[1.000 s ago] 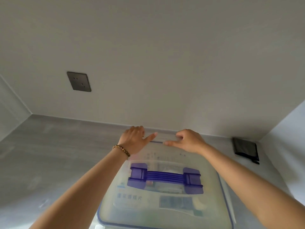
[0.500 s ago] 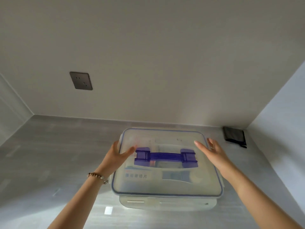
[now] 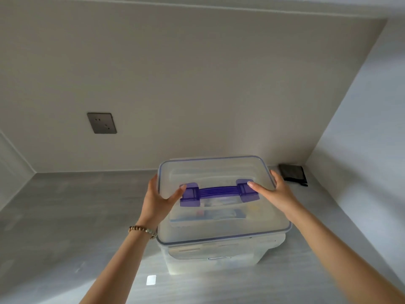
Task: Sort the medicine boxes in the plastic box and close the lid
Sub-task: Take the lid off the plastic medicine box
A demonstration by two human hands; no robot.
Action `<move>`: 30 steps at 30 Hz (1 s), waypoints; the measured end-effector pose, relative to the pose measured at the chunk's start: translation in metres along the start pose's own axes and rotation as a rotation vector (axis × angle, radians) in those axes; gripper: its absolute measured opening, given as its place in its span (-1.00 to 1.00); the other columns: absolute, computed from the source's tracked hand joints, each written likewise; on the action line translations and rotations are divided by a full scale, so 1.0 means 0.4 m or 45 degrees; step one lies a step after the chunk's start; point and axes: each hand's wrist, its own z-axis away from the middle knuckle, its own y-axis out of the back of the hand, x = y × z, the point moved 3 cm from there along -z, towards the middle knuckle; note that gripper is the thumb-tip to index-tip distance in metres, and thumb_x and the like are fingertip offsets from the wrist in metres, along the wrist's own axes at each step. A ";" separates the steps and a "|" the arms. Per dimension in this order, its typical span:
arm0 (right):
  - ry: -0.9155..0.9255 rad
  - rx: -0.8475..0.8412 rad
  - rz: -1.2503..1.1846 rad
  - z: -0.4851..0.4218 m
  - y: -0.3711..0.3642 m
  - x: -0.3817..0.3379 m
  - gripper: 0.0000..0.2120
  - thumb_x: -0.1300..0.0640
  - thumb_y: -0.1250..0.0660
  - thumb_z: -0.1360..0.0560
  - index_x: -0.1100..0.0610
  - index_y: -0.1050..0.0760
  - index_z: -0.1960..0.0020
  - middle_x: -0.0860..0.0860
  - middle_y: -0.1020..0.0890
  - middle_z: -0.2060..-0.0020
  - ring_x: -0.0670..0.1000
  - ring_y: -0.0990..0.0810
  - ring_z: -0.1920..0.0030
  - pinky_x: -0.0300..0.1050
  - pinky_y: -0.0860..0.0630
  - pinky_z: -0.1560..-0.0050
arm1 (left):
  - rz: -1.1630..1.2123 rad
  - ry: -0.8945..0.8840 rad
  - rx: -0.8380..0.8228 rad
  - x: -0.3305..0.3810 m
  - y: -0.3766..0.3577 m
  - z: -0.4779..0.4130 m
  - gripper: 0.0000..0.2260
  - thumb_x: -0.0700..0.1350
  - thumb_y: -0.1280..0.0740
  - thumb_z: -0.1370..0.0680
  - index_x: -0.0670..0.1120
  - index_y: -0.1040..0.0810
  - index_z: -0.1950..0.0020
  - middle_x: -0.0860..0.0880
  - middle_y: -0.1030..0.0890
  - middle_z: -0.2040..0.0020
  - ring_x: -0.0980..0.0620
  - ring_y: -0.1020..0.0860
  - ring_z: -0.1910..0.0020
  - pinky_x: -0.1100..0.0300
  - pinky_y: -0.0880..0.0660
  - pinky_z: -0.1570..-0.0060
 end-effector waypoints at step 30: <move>-0.268 0.049 -0.001 -0.283 0.662 0.612 -0.11 -0.22 -0.52 -0.17 -0.01 -0.26 -0.40 -0.06 -0.49 -0.21 -0.05 -0.55 -0.10 -0.15 -0.47 -0.01 | 0.152 0.098 -0.305 0.105 -0.955 0.126 -0.22 0.05 -0.50 -0.30 0.04 -0.16 -0.39 0.02 -0.41 -0.28 0.07 -0.42 -0.22 0.23 -0.35 -0.10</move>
